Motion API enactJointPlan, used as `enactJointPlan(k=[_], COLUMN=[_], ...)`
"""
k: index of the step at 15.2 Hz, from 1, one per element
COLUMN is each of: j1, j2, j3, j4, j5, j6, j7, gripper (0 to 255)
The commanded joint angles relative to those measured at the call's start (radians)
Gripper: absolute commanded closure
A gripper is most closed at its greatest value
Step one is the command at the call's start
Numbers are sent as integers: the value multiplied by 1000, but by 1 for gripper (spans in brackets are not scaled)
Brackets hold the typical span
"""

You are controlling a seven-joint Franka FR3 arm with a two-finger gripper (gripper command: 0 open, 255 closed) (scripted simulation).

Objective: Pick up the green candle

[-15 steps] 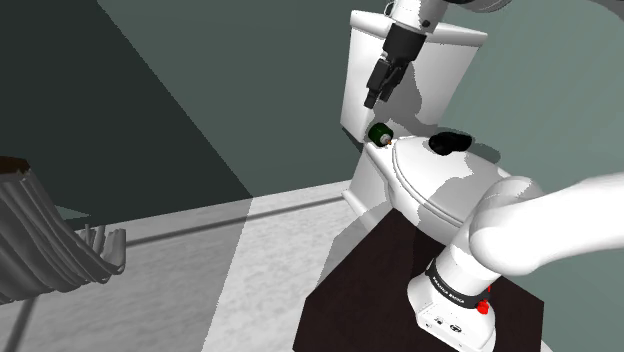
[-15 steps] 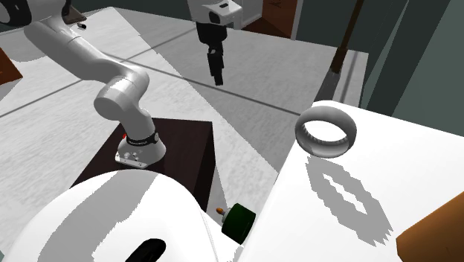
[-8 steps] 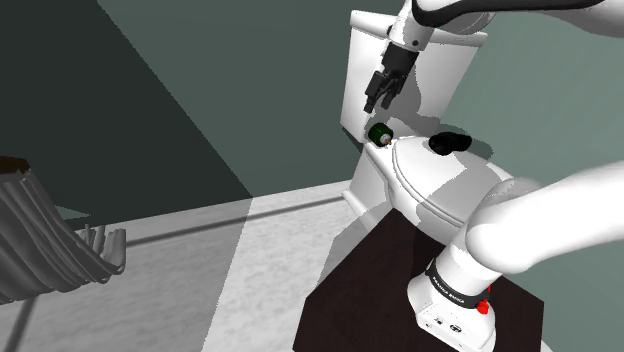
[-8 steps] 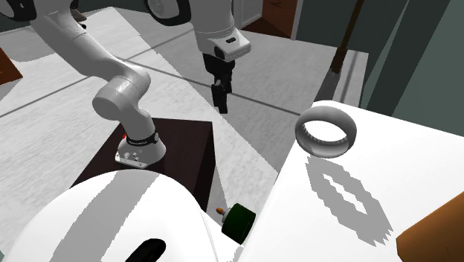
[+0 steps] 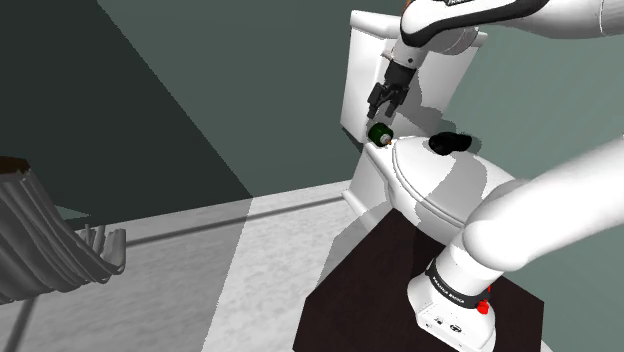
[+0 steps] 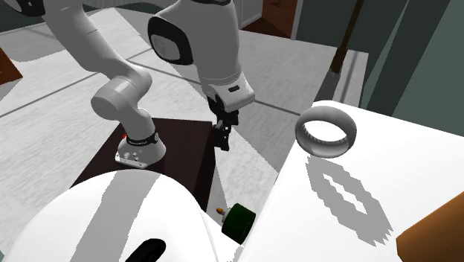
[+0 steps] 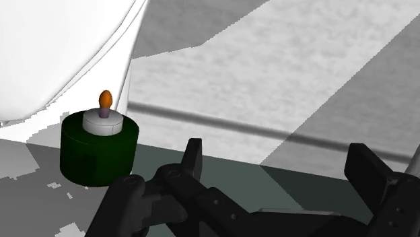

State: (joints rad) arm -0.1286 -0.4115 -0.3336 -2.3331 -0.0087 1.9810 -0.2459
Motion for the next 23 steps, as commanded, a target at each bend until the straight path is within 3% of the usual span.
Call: enactJointPlan(k=[1, 7, 13, 22, 23], j1=[-15, -50, -92, -96, -95], j2=[47, 217, 402, 466, 461], j3=[-33, -131, -212, -210, -210], j4=[7, 67, 146, 103, 100], j5=[7, 65, 170, 223, 220], j6=[32, 109, 162, 254, 254], j7=[-14, -71, -148, -195, -192], gripper=[0, 0, 0, 0, 255])
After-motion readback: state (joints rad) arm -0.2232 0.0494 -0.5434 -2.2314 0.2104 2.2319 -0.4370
